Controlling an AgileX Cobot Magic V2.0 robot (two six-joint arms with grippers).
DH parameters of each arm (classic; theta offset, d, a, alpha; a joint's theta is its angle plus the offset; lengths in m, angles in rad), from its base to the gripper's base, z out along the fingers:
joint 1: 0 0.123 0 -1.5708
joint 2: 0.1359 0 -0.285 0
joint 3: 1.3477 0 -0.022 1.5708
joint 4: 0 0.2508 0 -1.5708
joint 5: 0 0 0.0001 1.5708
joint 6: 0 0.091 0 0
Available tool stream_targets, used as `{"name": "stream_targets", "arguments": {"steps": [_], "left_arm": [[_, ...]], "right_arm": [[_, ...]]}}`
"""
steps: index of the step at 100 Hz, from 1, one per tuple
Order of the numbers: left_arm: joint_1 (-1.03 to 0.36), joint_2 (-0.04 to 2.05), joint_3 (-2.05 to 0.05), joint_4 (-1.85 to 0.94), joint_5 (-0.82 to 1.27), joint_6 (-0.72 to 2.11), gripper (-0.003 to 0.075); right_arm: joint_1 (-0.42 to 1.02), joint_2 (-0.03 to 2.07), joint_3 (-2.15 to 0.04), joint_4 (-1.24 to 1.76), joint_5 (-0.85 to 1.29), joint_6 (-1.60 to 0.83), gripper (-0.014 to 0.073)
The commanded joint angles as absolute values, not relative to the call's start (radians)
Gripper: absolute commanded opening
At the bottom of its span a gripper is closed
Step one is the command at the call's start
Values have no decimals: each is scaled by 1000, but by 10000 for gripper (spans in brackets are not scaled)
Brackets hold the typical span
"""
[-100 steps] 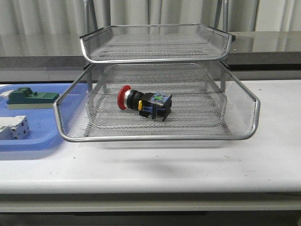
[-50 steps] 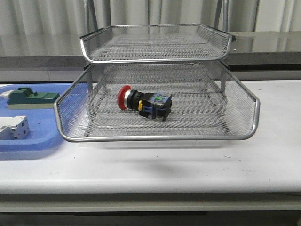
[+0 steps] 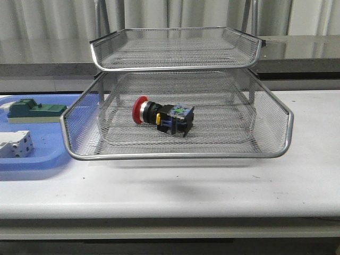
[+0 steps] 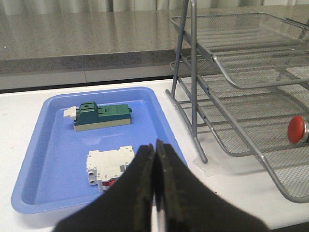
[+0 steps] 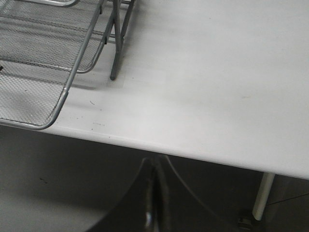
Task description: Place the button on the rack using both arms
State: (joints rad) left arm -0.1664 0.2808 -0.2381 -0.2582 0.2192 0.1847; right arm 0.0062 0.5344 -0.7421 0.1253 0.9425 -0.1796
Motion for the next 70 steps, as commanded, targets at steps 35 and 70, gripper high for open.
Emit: {"name": "stream_targets", "arguments": {"steps": [35,70], "left_arm": [[-163,287,-265,-272,127,174,-20],[-163,287,-265,-272,127,174,-20]], "right_arm": [[-3,537,-769,145,856,-182,-68],[-3,615,-769,332,815,-212,-68]]}}
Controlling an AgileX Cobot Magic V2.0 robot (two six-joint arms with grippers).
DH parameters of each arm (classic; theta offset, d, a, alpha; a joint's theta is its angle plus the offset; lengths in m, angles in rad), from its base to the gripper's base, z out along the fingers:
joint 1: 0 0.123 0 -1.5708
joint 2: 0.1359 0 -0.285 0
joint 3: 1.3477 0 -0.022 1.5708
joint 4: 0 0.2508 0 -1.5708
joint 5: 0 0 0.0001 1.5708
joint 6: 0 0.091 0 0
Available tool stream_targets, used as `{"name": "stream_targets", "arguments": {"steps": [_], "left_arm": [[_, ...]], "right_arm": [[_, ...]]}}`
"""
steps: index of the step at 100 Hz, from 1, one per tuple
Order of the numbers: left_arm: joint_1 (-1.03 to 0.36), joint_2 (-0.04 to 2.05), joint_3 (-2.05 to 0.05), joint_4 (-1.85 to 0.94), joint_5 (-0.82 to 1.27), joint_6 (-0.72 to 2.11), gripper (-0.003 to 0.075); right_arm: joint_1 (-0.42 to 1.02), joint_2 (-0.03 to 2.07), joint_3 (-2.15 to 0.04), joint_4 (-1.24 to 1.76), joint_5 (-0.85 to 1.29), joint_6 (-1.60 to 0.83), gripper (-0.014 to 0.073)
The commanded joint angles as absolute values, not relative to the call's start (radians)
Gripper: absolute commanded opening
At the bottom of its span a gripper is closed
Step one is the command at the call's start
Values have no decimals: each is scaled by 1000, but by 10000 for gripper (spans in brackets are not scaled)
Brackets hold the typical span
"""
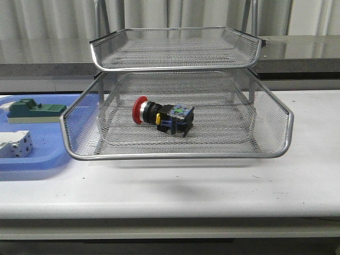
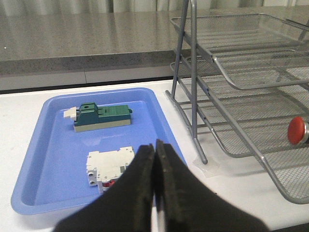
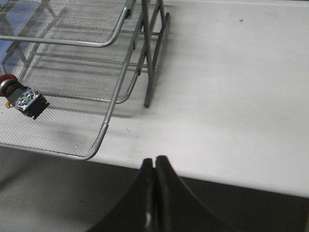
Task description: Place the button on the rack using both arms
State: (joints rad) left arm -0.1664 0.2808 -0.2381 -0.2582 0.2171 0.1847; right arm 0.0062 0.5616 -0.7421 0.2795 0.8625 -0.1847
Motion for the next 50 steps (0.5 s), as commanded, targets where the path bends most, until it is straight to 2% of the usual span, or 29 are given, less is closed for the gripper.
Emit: {"name": "stream_targets", "arguments": {"steps": [1,27,50], "left_arm": [[-163,287,-265,-272,127,174,-20],[-163,287,-265,-272,127,174,-20],[-163,287,-265,-272,127,174,-20]], "right_arm": [[-3,625,-769,337,820,-220,-67],[24,828,-769,520,906,-508,-67],[190,1007,-769,620,888,-712,-60]]}}
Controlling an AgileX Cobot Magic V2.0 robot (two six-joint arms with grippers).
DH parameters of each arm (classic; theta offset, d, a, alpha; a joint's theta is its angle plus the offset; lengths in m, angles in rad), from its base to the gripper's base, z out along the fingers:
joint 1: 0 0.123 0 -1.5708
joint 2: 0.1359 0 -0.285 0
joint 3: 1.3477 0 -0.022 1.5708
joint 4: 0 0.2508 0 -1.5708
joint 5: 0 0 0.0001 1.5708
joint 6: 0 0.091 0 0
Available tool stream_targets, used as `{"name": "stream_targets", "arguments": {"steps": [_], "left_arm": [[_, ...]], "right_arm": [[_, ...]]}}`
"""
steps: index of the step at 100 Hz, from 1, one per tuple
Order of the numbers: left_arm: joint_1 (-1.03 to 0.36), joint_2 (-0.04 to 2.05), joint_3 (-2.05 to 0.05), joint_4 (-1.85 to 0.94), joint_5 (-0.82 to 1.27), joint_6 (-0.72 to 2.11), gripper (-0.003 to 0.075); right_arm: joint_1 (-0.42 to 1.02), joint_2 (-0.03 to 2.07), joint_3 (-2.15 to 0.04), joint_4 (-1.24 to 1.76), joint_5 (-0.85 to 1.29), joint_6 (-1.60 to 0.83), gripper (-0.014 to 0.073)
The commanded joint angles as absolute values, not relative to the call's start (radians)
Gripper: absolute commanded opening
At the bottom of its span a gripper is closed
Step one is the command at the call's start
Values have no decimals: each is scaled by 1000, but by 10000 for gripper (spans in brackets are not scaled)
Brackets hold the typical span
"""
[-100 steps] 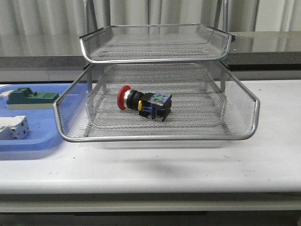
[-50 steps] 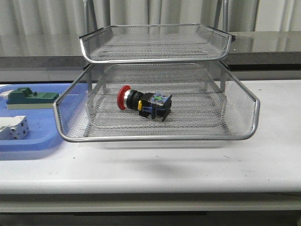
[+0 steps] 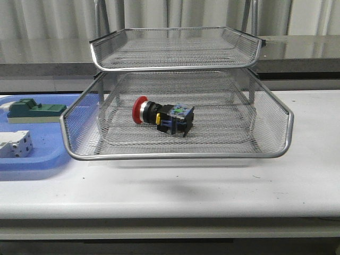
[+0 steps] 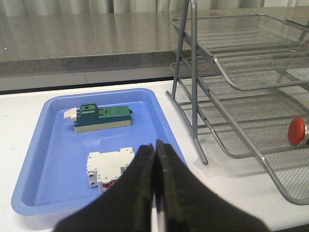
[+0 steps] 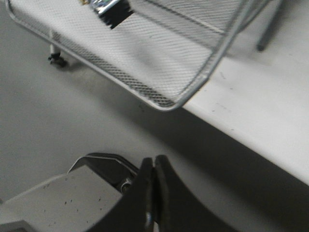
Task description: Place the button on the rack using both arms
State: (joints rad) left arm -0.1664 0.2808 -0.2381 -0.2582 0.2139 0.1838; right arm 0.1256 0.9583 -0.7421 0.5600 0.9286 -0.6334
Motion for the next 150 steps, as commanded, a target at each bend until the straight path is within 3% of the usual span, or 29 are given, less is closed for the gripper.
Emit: {"name": "stream_targets", "arguments": {"steps": [1,39,77,112,150], "left_arm": [[-163,287,-265,-272,127,174,-20],[-163,287,-265,-272,127,174,-20],[-163,287,-265,-272,127,174,-20],[-163,287,-265,-272,127,174,-20],[-163,287,-265,-272,129,174,-20]], "right_arm": [[197,1016,-769,620,885,-718,-58],[547,1244,-769,615,656,-875,-58],[731,1457,-770,476,381,-876,-58],[728,1518,-775,456,121,-876,-58],[589,1652,-995,436,159,-876,-58]]}}
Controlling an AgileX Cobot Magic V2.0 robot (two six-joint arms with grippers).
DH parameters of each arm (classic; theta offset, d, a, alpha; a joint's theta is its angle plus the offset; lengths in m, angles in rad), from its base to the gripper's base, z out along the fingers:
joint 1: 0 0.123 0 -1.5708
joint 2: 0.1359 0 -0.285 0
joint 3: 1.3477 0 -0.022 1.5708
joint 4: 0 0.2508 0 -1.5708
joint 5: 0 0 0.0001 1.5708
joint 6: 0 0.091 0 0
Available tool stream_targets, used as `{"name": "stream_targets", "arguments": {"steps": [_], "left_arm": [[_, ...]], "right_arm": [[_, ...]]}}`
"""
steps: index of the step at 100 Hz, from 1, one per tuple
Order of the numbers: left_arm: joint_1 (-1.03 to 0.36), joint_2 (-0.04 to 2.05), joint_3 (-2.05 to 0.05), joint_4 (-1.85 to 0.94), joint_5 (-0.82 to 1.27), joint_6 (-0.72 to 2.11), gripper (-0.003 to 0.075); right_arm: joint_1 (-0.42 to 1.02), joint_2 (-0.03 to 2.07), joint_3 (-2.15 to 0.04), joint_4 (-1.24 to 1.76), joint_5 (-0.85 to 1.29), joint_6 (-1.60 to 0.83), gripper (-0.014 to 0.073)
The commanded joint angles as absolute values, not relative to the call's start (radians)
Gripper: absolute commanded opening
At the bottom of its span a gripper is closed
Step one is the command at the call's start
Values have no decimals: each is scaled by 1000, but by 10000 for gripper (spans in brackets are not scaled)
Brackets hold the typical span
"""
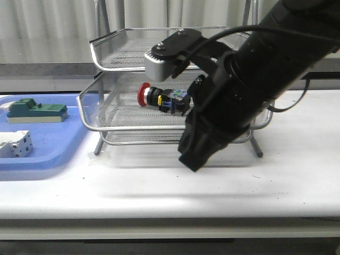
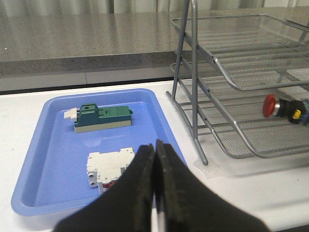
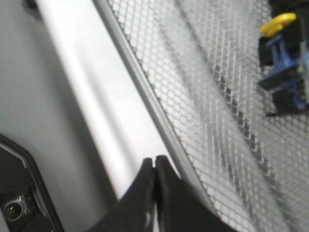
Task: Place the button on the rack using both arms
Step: 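Push the middle tray back into the rack with the right gripper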
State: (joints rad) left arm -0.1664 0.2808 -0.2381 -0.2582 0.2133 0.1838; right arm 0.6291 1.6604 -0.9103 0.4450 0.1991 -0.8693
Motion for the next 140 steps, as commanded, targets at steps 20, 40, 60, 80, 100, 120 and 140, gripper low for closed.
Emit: {"name": "stream_targets", "arguments": {"steps": [20,40,60,80,100,120,140], "left_arm": [[-163,287,-265,-272,129,174,-20],[-163,287,-265,-272,133,174,-20],[-163,287,-265,-272,135,174,-20],[-163,287,-265,-272,135,174,-20],[-163,287,-265,-272,135,174,-20],[-163,287,-265,-272,135,174,-20],[-163,287,-265,-272,135,174,-20]], "right_arm": [[512,1719,-1133,434,260,-876,-58],[506,1705,-1151,452,332,-874,-58],[506,1644,-1150,473,424,-804,-58],[506,1537,-1106,454,462,-731,-58],[478,1392,-1023,318,473,-536,-58],[396,1206,-937,162,511,-321,-58],[353,1010,-839,71,515,-199,-58]]}}
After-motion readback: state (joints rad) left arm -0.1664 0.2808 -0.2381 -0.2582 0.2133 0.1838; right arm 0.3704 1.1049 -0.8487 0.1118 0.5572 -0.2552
